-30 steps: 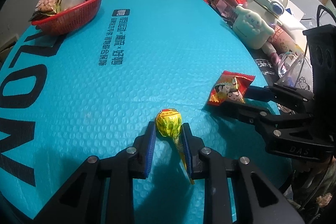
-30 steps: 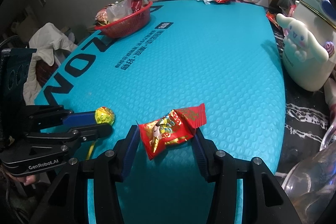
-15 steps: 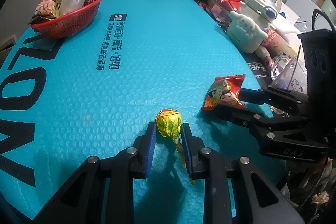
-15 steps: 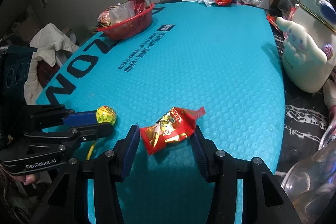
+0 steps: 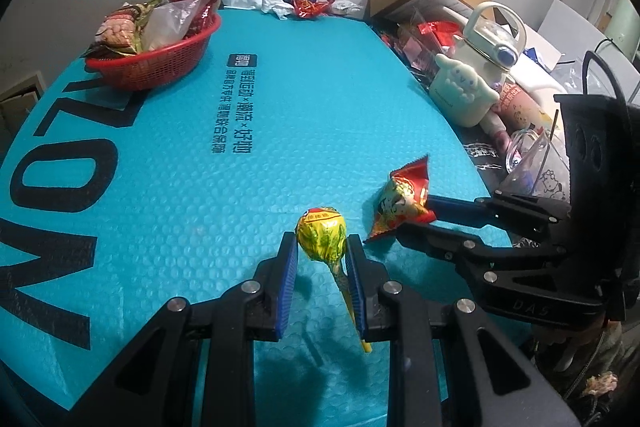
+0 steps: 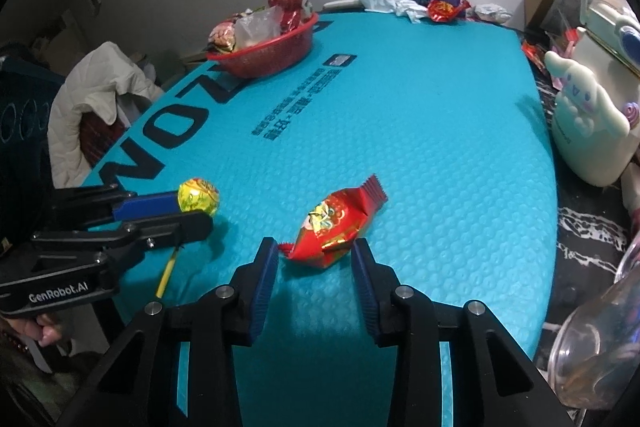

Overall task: Organize snacks
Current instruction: 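Grasp the yellow lollipop with the left gripper while right lifts the red candy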

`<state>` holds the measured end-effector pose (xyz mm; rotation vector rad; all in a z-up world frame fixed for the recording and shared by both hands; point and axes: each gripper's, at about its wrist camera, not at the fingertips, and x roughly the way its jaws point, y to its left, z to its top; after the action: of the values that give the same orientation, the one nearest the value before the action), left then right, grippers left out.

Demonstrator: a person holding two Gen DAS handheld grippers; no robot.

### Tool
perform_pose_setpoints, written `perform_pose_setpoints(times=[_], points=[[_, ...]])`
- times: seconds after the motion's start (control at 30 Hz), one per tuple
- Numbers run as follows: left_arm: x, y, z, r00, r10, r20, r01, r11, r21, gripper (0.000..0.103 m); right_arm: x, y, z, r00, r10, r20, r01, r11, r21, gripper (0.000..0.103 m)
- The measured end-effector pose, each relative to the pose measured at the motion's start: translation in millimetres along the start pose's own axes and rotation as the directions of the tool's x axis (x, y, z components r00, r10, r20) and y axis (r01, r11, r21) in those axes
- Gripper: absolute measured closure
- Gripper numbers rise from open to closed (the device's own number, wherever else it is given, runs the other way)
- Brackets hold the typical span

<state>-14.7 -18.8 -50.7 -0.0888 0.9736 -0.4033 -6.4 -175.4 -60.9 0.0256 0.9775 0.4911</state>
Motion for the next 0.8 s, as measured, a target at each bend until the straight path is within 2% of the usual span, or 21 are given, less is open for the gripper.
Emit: perform_pose_setpoints(times=[0.03, 0.07, 0.1, 0.13, 0.17, 0.3, 0.5, 0.6, 0.67, 0.73, 0.8], points=[[0, 1, -1, 1.000, 0.000, -0.001, 0.000, 1.000, -0.002, 0.079, 2, 0, 0, 1.000, 0.003, -0.011, -0.003, 1.000, 0.001, 0.065], [1, 2, -1, 1.000, -0.002, -0.002, 0.002, 1.000, -0.006, 0.079, 2, 0, 1, 1.000, -0.002, -0.014, 0.002, 1.000, 0.005, 0.059], [1, 3, -1, 1.000, -0.004, -0.005, 0.004, 1.000, -0.010, 0.079, 4, 0, 2, 1.000, -0.013, -0.017, 0.013, 1.000, 0.013, 0.050], [2, 4, -1, 1.000, -0.004, -0.005, 0.004, 1.000, -0.014, 0.079, 3, -1, 2, 1.000, -0.019, -0.014, 0.019, 1.000, 0.022, 0.034], [2, 5, -1, 1.000, -0.004, -0.005, 0.004, 1.000, -0.017, 0.079, 3, -2, 3, 1.000, -0.020, -0.006, 0.021, 0.999, 0.030, 0.031], [4, 8, 2, 1.000, -0.001, -0.006, 0.001, 1.000, -0.026, 0.079, 7, -7, 10, 1.000, -0.018, 0.004, 0.018, 0.999, 0.051, 0.031], [8, 15, 7, 1.000, 0.002, -0.011, -0.002, 0.999, -0.040, 0.079, 24, -11, 15, 0.999, -0.028, -0.033, 0.030, 0.998, 0.058, 0.031], [11, 20, 8, 1.000, 0.003, -0.018, -0.004, 0.999, -0.050, 0.079, 29, -8, 16, 0.996, -0.083, -0.031, 0.084, 0.996, 0.028, 0.039], [12, 22, 9, 1.000, 0.006, -0.020, -0.007, 0.999, -0.054, 0.079, 31, -4, 16, 0.990, -0.135, -0.033, 0.135, 0.991, -0.007, 0.061], [13, 23, 9, 1.000, 0.006, -0.021, -0.007, 0.998, -0.056, 0.079, 31, -3, 16, 0.988, -0.149, -0.036, 0.148, 0.989, -0.029, 0.063], [13, 25, 9, 1.000, 0.003, -0.020, -0.004, 0.998, -0.057, 0.079, 28, -4, 17, 0.990, -0.134, -0.035, 0.133, 0.991, -0.028, 0.070]])
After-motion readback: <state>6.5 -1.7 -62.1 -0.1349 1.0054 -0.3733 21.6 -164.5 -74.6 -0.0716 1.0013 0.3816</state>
